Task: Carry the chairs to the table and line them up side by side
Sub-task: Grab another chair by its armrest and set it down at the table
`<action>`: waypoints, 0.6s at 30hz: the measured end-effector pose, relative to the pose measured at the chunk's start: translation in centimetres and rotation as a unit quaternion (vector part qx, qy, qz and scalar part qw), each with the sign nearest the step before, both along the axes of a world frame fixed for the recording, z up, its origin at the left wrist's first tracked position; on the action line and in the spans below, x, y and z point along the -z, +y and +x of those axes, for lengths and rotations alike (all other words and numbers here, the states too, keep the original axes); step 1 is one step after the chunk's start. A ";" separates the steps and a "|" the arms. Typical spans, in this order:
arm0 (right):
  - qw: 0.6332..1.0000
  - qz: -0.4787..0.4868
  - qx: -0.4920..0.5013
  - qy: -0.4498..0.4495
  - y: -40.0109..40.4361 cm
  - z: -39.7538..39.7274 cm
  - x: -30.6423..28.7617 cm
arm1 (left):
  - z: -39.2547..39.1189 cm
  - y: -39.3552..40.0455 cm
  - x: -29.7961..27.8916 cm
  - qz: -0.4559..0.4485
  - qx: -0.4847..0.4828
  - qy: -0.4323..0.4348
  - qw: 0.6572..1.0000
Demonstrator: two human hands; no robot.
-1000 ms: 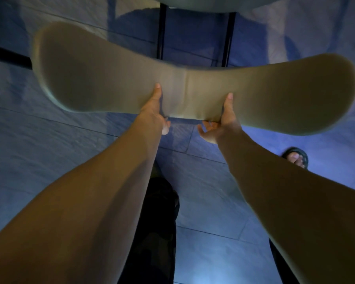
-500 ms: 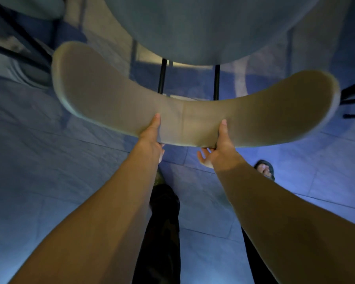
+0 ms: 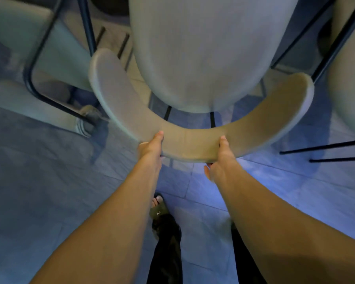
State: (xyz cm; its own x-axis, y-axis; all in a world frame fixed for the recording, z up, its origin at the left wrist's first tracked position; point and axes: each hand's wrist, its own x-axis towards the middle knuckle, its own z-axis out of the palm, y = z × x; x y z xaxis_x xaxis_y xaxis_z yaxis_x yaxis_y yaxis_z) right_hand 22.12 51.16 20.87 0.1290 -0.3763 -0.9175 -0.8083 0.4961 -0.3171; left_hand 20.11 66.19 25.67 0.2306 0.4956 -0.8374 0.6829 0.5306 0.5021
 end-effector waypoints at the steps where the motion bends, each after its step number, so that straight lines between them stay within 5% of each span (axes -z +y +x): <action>1: 1.000 -0.011 0.001 -0.008 -0.1 0.3 -0.9 | 0.1 0.1 -1.0 0.018 0.006 -0.009 1.000; 7: 0.997 -0.032 -0.007 -0.069 0.2 2.6 -5.7 | 1.9 1.4 -6.0 0.098 0.057 0.000 0.994; 18: 0.973 0.022 -0.210 -0.092 0.8 8.4 -13.5 | 7.4 2.7 -15.9 0.141 0.151 0.048 0.977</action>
State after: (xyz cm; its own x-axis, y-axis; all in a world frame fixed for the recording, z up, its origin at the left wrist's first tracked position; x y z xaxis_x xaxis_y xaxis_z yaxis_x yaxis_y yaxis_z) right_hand 30.50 51.95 34.37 0.4260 -0.2159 -0.8786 -0.8746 0.1503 -0.4610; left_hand 27.52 68.91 41.54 0.3290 0.6308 -0.7027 0.8383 0.1475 0.5249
